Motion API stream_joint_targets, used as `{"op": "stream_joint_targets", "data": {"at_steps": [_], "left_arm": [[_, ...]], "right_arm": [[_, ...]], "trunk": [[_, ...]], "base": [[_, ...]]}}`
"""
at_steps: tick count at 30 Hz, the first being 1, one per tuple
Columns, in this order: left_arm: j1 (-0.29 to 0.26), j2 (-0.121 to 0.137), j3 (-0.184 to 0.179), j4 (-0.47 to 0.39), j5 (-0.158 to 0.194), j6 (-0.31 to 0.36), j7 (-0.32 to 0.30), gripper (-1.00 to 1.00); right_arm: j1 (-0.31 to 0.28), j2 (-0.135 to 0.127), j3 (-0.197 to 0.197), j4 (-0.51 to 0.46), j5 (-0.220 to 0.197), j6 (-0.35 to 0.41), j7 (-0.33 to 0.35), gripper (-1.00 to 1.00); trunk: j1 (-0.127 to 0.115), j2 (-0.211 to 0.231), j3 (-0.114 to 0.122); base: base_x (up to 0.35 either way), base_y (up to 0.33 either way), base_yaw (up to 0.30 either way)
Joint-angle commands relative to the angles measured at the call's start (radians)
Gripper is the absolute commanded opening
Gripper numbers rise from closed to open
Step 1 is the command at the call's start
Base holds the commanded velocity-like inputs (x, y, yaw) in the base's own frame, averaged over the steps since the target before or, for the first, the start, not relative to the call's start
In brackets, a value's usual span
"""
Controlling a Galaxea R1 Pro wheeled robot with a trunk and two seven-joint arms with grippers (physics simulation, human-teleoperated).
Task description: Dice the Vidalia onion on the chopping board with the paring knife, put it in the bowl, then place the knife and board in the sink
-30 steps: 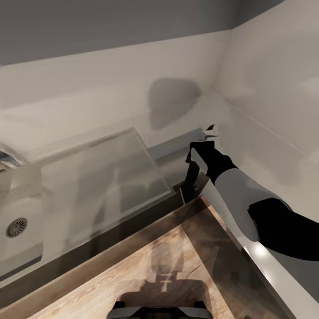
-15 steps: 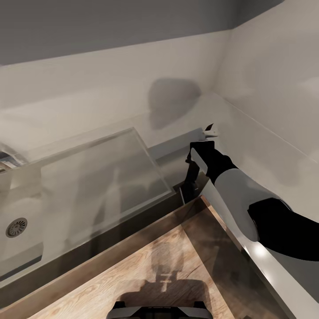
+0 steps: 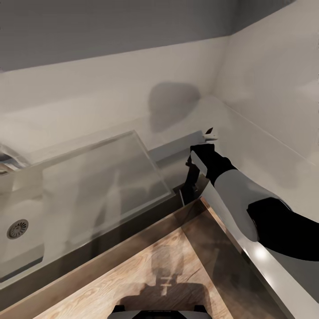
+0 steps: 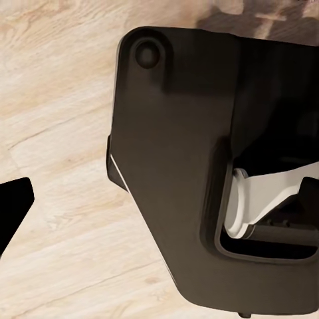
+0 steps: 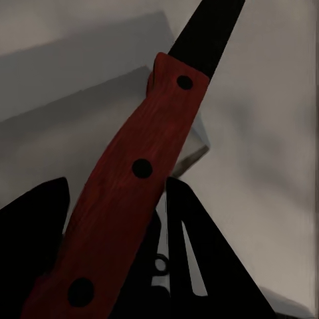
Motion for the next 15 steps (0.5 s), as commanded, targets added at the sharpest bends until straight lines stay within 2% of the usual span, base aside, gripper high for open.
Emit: {"op": "stream_joint_targets", "data": {"at_steps": [1, 12, 15], "left_arm": [[0.000, -0.001, 0.005, -0.002, -0.001, -0.001, -0.006, 1.00], [0.000, -0.001, 0.003, -0.004, -0.001, -0.002, -0.006, 1.00], [0.000, 0.000, 0.003, -0.004, -0.001, -0.002, -0.006, 1.00]], "right_arm": [[0.000, -0.001, 0.006, 0.047, -0.023, 0.009, -0.008, -1.00], [0.000, 0.002, 0.006, 0.047, -0.025, 0.009, -0.008, -1.00], [0.000, 0.002, 0.006, 0.047, -0.024, 0.009, -0.008, -1.00]], "trunk": [[0.001, -0.001, 0.000], [0.001, -0.001, 0.017], [0.001, -0.001, 0.022]], "base": [[0.000, 0.000, 0.000], [0.000, 0.000, 0.000], [-0.117, 0.000, 0.000]]}}
